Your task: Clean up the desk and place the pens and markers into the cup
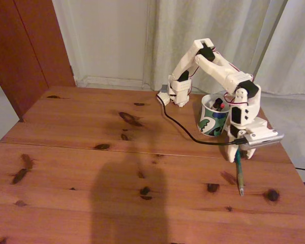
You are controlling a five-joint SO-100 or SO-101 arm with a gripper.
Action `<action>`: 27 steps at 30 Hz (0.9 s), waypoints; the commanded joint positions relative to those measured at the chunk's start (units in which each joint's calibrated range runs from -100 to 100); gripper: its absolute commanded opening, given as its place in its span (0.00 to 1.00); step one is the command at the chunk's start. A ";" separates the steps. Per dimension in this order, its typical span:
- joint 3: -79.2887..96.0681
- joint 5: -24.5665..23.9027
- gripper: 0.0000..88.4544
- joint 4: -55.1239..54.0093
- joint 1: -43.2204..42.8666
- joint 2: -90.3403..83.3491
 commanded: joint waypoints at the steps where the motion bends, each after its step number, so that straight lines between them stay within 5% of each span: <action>1: -2.56 -0.24 0.25 -1.10 0.41 -1.90; 27: -2.38 -3.01 0.24 -2.99 -1.44 -0.99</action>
